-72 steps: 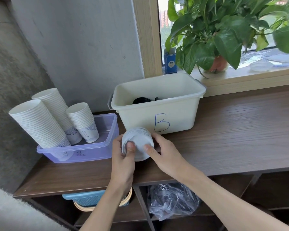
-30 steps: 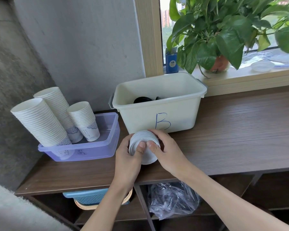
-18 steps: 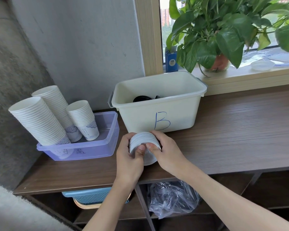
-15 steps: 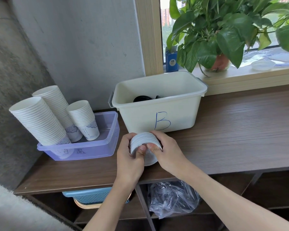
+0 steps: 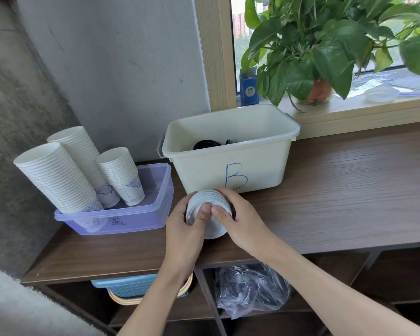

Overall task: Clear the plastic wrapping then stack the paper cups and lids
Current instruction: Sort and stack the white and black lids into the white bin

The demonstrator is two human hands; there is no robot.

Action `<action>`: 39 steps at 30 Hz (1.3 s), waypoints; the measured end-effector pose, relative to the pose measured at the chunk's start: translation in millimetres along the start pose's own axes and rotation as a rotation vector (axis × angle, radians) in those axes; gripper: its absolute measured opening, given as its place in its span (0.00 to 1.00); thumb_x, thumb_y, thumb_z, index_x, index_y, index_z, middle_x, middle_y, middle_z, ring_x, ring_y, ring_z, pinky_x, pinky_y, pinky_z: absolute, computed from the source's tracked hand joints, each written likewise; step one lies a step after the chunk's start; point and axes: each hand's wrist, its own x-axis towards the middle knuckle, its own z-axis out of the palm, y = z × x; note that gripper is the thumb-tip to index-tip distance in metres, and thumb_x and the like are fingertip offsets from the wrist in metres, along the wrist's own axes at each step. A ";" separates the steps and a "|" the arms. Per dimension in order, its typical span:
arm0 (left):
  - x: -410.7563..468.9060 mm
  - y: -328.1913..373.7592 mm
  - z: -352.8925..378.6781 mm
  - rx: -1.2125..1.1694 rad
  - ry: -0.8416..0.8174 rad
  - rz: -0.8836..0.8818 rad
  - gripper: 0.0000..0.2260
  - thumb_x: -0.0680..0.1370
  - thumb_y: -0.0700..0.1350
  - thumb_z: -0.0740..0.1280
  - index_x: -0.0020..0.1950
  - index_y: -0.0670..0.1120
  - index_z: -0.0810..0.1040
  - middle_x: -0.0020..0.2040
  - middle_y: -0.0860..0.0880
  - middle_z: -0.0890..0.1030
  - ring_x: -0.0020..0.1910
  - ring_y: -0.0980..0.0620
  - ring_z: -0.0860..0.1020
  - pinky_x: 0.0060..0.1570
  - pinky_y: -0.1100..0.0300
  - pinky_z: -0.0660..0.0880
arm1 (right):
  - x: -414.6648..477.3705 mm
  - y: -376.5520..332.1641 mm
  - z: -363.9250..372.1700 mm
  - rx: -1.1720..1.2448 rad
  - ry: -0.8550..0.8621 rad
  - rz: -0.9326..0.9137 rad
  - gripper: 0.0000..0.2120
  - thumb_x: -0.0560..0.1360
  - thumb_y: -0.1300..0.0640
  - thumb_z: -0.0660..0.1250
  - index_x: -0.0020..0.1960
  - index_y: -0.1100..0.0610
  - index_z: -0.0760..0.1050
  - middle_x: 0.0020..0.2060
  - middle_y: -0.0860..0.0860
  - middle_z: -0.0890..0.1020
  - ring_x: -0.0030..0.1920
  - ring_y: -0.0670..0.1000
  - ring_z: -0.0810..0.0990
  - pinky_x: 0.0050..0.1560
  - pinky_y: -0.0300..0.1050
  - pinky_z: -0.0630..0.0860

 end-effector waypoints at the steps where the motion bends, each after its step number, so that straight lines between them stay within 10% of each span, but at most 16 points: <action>1: 0.3 -0.4 0.1 0.005 0.012 -0.002 0.10 0.78 0.47 0.70 0.59 0.49 0.79 0.52 0.52 0.85 0.53 0.54 0.82 0.53 0.62 0.77 | -0.1 0.2 0.0 -0.005 -0.008 0.000 0.17 0.79 0.53 0.65 0.67 0.52 0.71 0.59 0.44 0.79 0.60 0.42 0.75 0.63 0.42 0.71; 14: -3.8 3.6 7.5 0.140 0.072 0.017 0.11 0.78 0.33 0.66 0.55 0.48 0.75 0.47 0.53 0.80 0.41 0.70 0.76 0.41 0.76 0.71 | -0.4 -0.6 1.4 -0.072 0.028 -0.022 0.13 0.77 0.59 0.66 0.62 0.56 0.75 0.53 0.48 0.81 0.53 0.46 0.77 0.53 0.33 0.71; 24: 0.0 1.6 1.2 -0.134 0.077 -0.076 0.19 0.71 0.56 0.70 0.58 0.49 0.77 0.55 0.48 0.83 0.54 0.52 0.80 0.55 0.58 0.75 | 0.6 -2.8 1.5 0.012 -0.024 0.034 0.15 0.80 0.51 0.61 0.66 0.51 0.71 0.56 0.44 0.81 0.57 0.42 0.78 0.61 0.46 0.74; 39: -2.5 2.2 4.3 0.122 0.025 0.020 0.11 0.78 0.37 0.68 0.57 0.49 0.75 0.49 0.54 0.81 0.44 0.68 0.78 0.45 0.75 0.72 | -0.2 -0.5 2.3 -0.025 0.004 0.035 0.15 0.79 0.61 0.63 0.65 0.54 0.72 0.58 0.48 0.76 0.59 0.45 0.73 0.59 0.30 0.67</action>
